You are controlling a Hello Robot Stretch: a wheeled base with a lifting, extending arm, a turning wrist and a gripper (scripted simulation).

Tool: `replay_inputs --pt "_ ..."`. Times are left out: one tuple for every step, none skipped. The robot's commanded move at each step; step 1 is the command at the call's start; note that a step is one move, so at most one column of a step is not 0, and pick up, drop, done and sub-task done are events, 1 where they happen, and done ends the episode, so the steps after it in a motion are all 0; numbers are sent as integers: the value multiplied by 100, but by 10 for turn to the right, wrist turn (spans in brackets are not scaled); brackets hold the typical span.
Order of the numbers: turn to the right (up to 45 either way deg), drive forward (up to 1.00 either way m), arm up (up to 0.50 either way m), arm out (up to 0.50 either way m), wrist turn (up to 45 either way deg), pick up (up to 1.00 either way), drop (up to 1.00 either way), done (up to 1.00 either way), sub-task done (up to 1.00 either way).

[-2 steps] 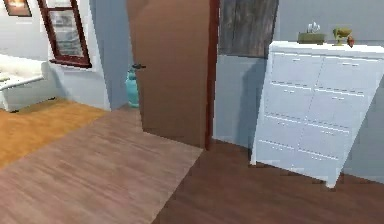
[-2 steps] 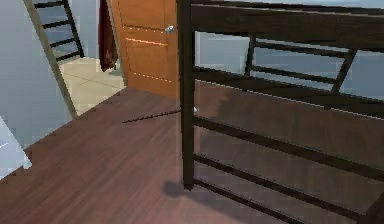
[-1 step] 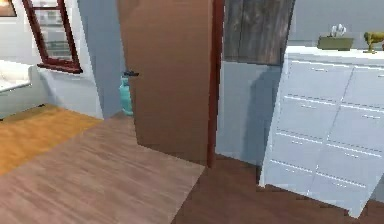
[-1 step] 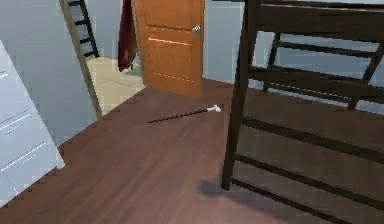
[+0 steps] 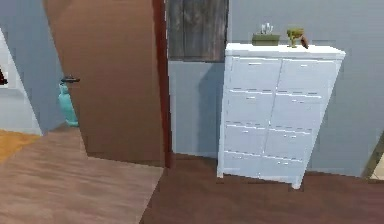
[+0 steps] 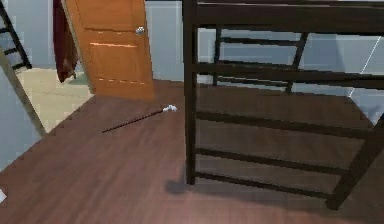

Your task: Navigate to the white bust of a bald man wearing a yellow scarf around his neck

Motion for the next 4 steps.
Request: replay_inputs --pt "0 10 0 0 0 0 0 0 0" --pt "-270 0 0 0 0 0 0 0 0" --pt "0 35 0 0 0 0 0 0 0" --pt "-450 0 0 0 0 0 0 0 0"
